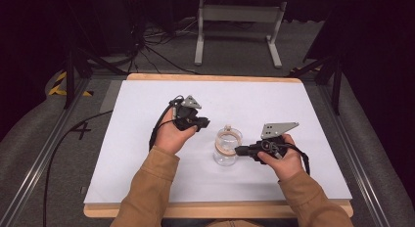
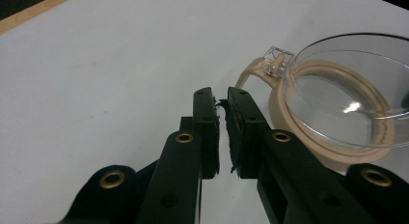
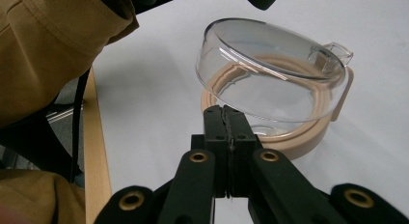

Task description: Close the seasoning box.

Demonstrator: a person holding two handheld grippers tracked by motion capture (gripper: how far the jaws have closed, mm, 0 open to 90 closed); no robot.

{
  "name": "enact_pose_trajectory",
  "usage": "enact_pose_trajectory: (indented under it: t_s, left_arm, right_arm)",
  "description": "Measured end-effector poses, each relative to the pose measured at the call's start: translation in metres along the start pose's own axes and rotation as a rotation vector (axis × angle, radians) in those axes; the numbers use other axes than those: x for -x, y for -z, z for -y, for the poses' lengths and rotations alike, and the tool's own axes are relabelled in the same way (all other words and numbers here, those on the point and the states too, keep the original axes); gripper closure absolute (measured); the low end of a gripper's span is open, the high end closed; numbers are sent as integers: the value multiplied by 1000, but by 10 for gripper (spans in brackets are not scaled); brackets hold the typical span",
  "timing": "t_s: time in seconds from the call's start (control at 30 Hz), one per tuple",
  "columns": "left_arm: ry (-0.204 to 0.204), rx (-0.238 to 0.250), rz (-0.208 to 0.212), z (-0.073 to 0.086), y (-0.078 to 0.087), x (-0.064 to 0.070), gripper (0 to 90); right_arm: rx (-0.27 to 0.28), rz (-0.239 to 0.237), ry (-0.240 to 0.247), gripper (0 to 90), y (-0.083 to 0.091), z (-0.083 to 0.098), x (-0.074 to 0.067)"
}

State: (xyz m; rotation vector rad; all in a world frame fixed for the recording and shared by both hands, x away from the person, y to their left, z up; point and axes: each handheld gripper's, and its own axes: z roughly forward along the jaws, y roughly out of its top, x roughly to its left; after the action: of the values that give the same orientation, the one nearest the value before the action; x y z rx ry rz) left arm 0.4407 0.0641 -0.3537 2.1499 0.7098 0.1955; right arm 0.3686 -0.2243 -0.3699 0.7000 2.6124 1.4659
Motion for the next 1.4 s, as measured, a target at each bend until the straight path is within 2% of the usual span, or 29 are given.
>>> enact_pose_trajectory:
  t_s: [0.03,0.33,0.63,0.83,1.13,1.2,1.27,1.4]
  left_arm:
    - [-6,-14,2,0,1,-1,824]
    - [-3,-41,15,0,0,-1,820]
    - [-3,-49,21,1,0,-1,820]
    - [-5,-54,23,1,1,-1,816]
    - [-4,-39,18,3,6,-1,771]
    - [-7,-26,21,6,11,0,761]
    - [1,-4,18,9,15,1,749]
    - [9,-3,14,16,24,1,736]
  right_arm:
    - [-4,-2,-2,900,0,0,0]
    - [-43,-14,-18,900,0,1,-1]
    - [-84,-21,-27,900,-1,2,-2]
    - [-85,-18,-28,900,0,2,-2]
    - [-35,-9,-5,893,13,-3,1]
    - [-14,1,-1,824,19,-7,4]
    - [-6,12,-4,798,25,-9,8]
    - [25,32,-4,772,35,-13,14]
